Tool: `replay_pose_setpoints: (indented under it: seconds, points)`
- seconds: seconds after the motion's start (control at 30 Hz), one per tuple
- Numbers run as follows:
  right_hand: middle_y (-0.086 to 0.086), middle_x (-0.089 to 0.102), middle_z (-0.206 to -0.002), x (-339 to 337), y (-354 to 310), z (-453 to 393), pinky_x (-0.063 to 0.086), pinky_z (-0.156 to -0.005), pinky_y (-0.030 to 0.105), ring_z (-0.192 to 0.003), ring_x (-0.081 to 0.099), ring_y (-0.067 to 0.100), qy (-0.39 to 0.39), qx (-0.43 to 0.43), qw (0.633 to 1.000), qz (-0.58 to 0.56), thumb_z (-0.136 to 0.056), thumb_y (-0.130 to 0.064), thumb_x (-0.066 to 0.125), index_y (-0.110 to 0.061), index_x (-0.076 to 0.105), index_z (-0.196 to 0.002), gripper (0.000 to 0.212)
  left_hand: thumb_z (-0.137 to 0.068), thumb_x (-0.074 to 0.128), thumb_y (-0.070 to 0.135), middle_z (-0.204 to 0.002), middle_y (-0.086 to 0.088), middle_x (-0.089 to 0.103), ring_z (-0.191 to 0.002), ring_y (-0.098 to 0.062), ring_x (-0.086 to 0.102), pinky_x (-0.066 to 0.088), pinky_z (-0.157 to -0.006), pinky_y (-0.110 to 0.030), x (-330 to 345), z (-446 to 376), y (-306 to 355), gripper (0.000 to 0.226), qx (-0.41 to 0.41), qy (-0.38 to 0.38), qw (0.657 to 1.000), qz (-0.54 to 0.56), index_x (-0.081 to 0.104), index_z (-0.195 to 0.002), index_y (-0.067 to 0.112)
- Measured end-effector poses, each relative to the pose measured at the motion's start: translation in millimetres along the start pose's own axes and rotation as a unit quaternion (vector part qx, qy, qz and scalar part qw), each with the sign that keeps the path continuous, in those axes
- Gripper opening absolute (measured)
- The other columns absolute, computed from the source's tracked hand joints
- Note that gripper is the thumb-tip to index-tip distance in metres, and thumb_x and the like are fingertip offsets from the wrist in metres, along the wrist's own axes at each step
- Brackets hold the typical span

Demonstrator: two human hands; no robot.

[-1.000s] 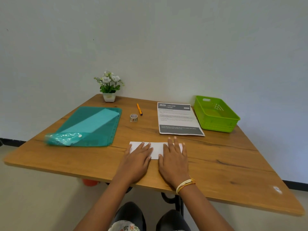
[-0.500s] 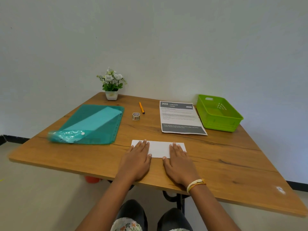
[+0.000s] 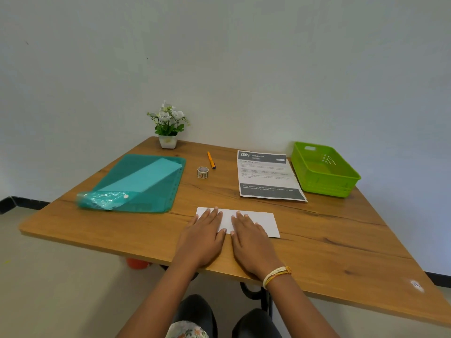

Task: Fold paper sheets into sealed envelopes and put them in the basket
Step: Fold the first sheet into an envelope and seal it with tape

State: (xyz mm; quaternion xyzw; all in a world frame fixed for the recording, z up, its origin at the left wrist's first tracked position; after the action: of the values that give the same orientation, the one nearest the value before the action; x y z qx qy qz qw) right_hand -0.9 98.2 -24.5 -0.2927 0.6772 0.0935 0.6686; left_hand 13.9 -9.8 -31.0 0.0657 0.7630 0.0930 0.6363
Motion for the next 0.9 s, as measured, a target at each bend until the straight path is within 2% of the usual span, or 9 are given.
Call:
replay_pose_setpoints:
  seconds: [0.33,0.53,0.7,0.8,0.9]
  points:
    - [-0.002,0.013,-0.162,-8.6,57.6,8.1,0.012,-0.12,0.037,-0.149,0.01,0.016,0.018,0.099,0.995,0.008,-0.101,-0.05,0.025,-0.023,0.018,-0.153,0.059,-0.098,0.023,0.053,-0.16,0.006,0.006,-0.147,-0.012,0.003,0.007,-0.12,-0.038,-1.1,0.5,-5.0,0.059,-0.029,0.005,0.999,0.016,0.013,-0.152,0.031]
    - [0.004,0.017,-0.161,-18.0,83.0,5.1,0.016,-0.12,0.039,-0.148,0.014,0.021,0.044,0.168,0.985,0.023,-0.101,-0.049,0.025,-0.017,0.021,-0.153,0.06,-0.097,0.028,0.053,-0.161,0.003,0.009,-0.147,-0.013,0.006,0.006,-0.118,-0.036,-3.2,2.8,-11.5,0.059,-0.047,0.029,0.997,0.049,0.02,-0.151,0.029]
    - [0.005,0.019,-0.16,-20.8,84.9,5.4,0.017,-0.12,0.039,-0.148,0.015,0.022,0.057,0.171,0.983,0.022,-0.101,-0.049,0.026,-0.016,0.023,-0.152,0.061,-0.098,0.027,0.052,-0.16,0.003,0.015,-0.147,-0.013,0.009,0.006,-0.118,-0.036,-2.3,2.1,-10.6,0.059,-0.043,0.024,0.998,0.042,0.021,-0.151,0.029]
    - [0.007,0.022,-0.159,-30.9,79.5,8.2,0.015,-0.12,0.039,-0.148,0.016,0.023,0.109,0.172,0.979,0.019,-0.101,-0.048,0.029,-0.014,0.028,-0.15,0.06,-0.097,0.033,0.05,-0.159,0.004,0.017,-0.146,-0.012,0.01,0.006,-0.118,-0.035,-6.5,3.7,-10.9,0.058,-0.036,0.023,0.997,0.066,0.023,-0.15,0.028]
    - [0.006,0.032,-0.155,-36.6,49.2,6.3,0.017,-0.12,0.037,-0.145,0.023,0.021,0.158,0.115,0.981,-0.015,-0.1,-0.04,0.037,-0.014,0.039,-0.145,0.052,-0.096,0.043,0.043,-0.158,0.007,0.02,-0.145,-0.009,0.014,0.009,-0.117,-0.034,-17.1,10.7,-14.8,0.055,-0.022,0.039,0.993,0.107,0.029,-0.148,0.03]
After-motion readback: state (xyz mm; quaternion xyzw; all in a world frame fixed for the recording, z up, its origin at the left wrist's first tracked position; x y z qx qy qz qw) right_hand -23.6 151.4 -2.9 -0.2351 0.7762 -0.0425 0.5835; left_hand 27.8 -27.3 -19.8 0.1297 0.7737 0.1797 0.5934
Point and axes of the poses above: each hand's wrist, its own z-axis away from the middle knuckle, its own x-axis out of the palm, y = z × x, the point moved 10 cm from there along -z, towards the middle knuckle
